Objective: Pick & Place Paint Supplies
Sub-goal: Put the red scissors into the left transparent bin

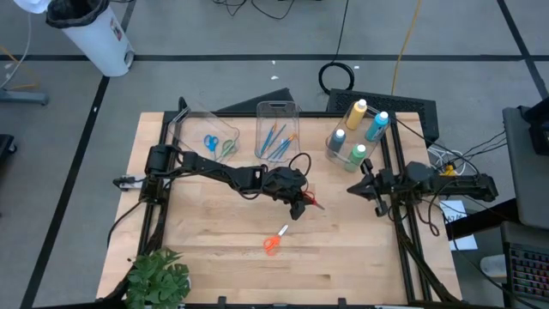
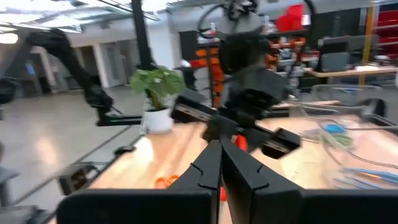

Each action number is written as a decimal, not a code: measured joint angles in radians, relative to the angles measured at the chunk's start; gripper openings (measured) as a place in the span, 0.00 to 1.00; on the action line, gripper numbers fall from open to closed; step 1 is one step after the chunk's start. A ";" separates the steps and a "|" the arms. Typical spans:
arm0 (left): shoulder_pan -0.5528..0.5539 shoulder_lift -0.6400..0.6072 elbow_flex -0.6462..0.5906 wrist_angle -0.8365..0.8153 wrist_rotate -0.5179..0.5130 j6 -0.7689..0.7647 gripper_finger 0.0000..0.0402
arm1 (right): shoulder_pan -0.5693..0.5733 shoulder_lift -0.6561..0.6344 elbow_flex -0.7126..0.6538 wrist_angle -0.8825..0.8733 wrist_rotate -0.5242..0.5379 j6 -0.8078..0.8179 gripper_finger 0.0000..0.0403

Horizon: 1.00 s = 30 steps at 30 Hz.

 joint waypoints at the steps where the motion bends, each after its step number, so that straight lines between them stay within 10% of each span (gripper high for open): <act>1: 0.000 0.000 0.000 0.004 0.000 0.000 0.06 | 0.000 0.000 0.000 -0.005 0.014 -0.002 0.00; 14: -0.080 -0.079 -0.001 0.145 0.103 0.145 0.06 | 0.000 0.002 0.000 -0.053 0.096 -0.009 0.00; 30: -0.170 -0.079 0.000 0.402 0.742 0.274 0.06 | 0.000 0.002 0.000 -0.058 0.098 -0.006 0.00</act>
